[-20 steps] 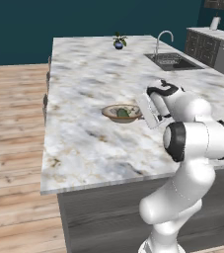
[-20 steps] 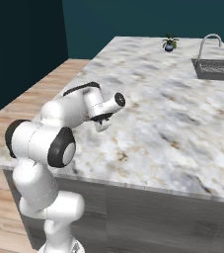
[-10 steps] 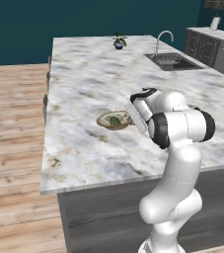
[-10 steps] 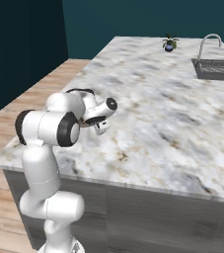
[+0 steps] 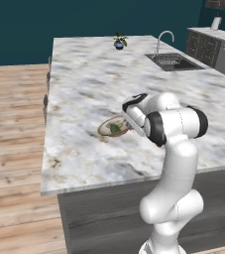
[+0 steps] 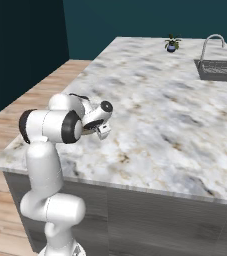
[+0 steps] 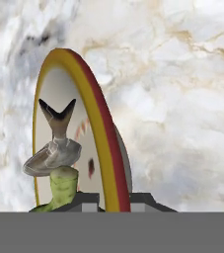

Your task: The microwave is finished heating the fish and broccoli. Take the bowl containing the food and place it on the dining counter.

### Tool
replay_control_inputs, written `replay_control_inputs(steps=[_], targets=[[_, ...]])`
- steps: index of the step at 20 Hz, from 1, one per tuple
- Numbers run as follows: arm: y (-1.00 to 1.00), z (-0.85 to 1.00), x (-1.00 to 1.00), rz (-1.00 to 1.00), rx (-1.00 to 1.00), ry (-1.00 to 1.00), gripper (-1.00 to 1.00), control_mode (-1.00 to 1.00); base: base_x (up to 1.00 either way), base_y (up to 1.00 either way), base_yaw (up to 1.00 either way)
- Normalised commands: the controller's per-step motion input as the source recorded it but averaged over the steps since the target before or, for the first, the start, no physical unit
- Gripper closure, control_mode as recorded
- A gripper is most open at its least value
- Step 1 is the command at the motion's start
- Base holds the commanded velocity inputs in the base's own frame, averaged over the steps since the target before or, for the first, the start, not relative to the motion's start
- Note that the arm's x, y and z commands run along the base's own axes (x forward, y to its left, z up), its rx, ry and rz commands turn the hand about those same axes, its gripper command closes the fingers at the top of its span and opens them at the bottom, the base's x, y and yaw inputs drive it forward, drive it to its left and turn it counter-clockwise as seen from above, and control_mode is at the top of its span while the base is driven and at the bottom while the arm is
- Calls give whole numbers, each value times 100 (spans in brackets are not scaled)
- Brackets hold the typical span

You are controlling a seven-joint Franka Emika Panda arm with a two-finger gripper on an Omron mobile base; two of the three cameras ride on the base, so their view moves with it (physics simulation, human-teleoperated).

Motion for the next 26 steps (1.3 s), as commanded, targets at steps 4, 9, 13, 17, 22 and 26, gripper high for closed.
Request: replay_control_inputs(steps=[4,9,13,17,22,26], targets=[[3,-26,52,-3,-11,0,100,-100,0,0,0],[0,-27,57,-1,-10,0,100,-100,0,0,0],[0,-6,20,0,-1,0,-100,-100,0,0,0],[-5,26,-27,-5,0,0,-100,-100,0,0,0],[-32,63,-83,-9,1,2,-100,-100,0,0,0],[-19,90,-100,-11,0,0,-100,-100,0,0,0]])
